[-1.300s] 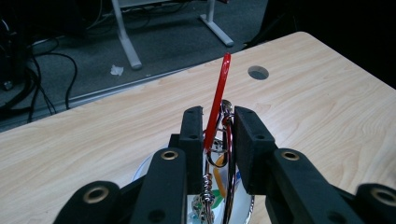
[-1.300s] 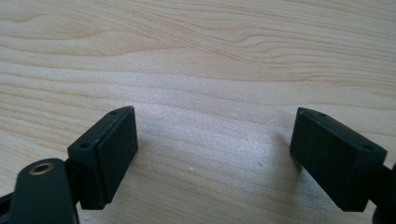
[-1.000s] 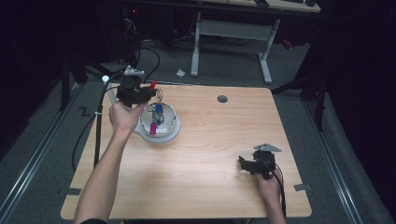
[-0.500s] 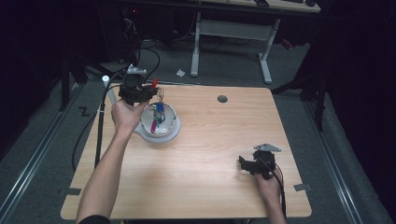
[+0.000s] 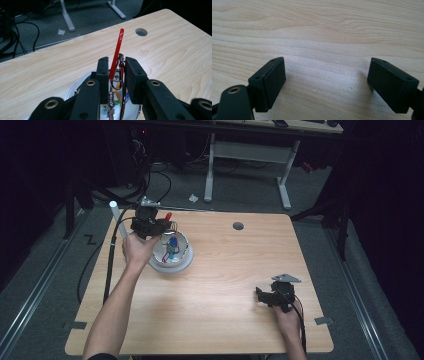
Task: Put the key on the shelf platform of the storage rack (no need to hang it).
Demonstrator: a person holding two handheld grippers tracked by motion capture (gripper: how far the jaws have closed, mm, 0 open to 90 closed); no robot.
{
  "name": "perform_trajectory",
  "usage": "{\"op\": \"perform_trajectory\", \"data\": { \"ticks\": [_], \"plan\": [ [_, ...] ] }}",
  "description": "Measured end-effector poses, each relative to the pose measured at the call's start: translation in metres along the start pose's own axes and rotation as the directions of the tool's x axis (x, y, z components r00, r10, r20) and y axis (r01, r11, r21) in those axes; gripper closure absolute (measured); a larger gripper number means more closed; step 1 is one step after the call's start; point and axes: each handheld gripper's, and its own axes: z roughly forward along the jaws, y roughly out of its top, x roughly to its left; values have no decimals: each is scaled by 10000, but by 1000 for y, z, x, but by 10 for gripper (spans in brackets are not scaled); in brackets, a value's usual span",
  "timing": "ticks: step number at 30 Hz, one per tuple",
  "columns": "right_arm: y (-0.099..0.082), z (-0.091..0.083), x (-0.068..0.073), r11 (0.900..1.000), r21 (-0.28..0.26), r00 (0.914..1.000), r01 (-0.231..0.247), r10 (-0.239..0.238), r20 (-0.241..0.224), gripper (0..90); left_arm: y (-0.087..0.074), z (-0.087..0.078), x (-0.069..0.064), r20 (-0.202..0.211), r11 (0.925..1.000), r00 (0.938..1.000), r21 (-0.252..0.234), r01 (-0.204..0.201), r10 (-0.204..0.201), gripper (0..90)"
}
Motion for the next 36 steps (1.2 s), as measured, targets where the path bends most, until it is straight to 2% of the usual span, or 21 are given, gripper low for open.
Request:
{"op": "perform_trajectory", "data": {
  "ticks": [3, 21, 30, 33, 36],
  "plan": [
    [0, 0, 0, 10000, -4, 10000, 3, -3, 4, 152, -3, 4, -3, -10, 9996, 9998, 176, -205, 205, 744],
    [0, 0, 0, 10000, -4, 10000, 2, -2, 1, 151, -25, 23, -3, 42, 9971, 10000, 752, -91, 89, 743],
    [0, 0, 0, 10000, -3, 10000, 1, -1, 0, 152, -40, 34, 1, -51, 9916, 10000, 1290, 36, -30, 742],
    [0, 0, 0, 10000, -5, 10000, 3, -3, 2, 152, -44, 38, 1, -99, 9890, 9999, 1475, -61, 77, 742],
    [0, 0, 0, 10000, -3, 10000, 2, -2, 3, 152, -47, 41, 1, -95, 9886, 10000, 1506, -1, 16, 742]
  ]
}}
